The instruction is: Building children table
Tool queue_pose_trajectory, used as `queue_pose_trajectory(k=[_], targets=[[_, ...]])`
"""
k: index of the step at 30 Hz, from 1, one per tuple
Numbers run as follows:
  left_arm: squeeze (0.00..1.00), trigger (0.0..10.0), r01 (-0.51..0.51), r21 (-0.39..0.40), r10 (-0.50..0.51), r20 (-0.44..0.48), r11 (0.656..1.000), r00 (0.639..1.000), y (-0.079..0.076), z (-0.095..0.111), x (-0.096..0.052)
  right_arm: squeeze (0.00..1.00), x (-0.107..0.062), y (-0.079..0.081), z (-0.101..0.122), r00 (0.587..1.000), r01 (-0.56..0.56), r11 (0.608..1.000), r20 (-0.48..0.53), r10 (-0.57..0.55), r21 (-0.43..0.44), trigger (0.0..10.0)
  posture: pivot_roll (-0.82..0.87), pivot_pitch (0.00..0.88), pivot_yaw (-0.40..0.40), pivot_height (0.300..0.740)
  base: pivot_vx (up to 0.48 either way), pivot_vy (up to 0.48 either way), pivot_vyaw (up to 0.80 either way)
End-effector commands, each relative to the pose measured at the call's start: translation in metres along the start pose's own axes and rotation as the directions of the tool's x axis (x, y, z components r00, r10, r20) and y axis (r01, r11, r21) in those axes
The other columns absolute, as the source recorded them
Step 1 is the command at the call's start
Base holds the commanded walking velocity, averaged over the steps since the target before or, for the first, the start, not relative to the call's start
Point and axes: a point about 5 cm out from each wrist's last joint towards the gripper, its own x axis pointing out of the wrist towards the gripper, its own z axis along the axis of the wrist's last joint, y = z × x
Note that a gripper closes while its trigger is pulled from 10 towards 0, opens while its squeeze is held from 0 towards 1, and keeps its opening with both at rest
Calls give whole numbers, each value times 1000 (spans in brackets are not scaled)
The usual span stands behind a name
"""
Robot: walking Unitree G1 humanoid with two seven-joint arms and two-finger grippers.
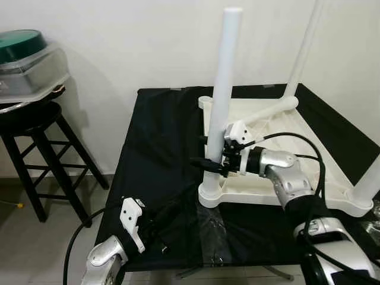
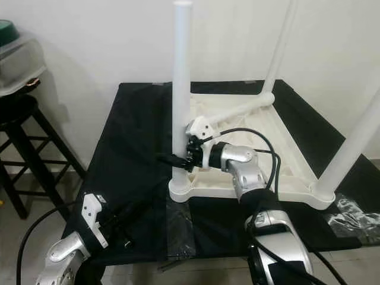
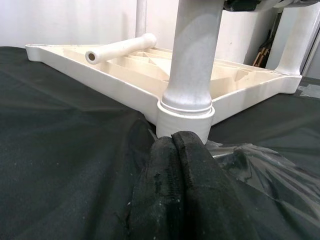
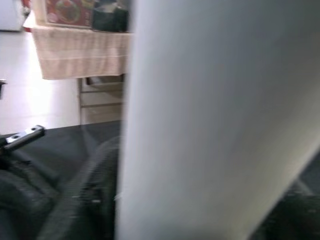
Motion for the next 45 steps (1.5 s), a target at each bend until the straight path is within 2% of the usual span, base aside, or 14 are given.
queue_pose_trajectory(k=[1,16,17,18,19,20,21,25,34,35,36,37,44,45], targets=[[0,10000,7,9,-7,-17,1000,1000,1,-1,0,0,-1,-3,4,999,-40,999,8,40,27,0,131,0,-2,740,0,0,0],[0,10000,17,1,-17,-12,1000,1000,-1,0,1,0,-17,7,-40,985,3,999,-174,3,35,0,106,0,10,740,0,0,0],[0,10000,16,0,-16,-10,1000,1000,-3,0,-1,0,-5,13,-59,874,468,881,-184,-450,69,0,103,0,-10,740,0,0,0],[0,10000,16,0,-16,-9,1000,1000,-3,0,-1,0,-4,17,-68,700,713,688,-207,-683,139,0,103,0,-10,740,0,0,0],[0,10000,15,1,-15,-9,1000,1000,-3,0,-2,0,-6,21,-75,553,833,522,-254,-794,183,0,103,0,-10,740,0,0,0],[0,10000,13,-3,-13,-5,1000,1000,-3,1,-2,0,-5,50,-88,527,850,484,-318,-788,208,0,104,0,-4,740,0,0,0],[0,10000,12,-4,-12,-6,1000,1000,-2,1,-3,0,10,89,-99,658,751,621,-345,-670,225,0,91,0,21,740,0,0,0],[0,10000,19,-13,-19,-7,1000,1000,-3,1,-3,0,10,97,-96,707,700,685,-331,-624,202,0,84,0,15,740,0,0,0],[0,10000,7,-20,-7,-3,1000,1000,-4,1,-4,0,18,89,-89,702,708,680,-298,-647,189,0,81,0,21,740,0,0,0],[0,10000,12,-21,-12,-4,1000,1000,-4,1,-4,0,17,91,-89,680,728,663,-310,-665,174,10000,79,0,21,740,0,0,0],[0,10000,12,-21,-12,-4,1000,1000,-4,1,-4,0,17,91,-89,680,728,663,-310,-665,174,10000,79,0,21,740,0,0,0],[0,10000,14,-17,-14,-5,1000,1000,-4,1,-3,1000,16,92,-86,678,732,657,-284,-678,178,10000,68,0,20,740,0,0,0],[0,10000,-126,64,126,9,990,992,3,7,-6,1000,-8,101,-76,667,745,639,-182,-722,191,10000,45,0,20,740,0,0,0],[0,10000,-199,100,199,7,975,980,6,8,-10,1000,-10,110,-72,751,661,730,-139,-646,173,10000,31,0,26,740,0,0,0]])
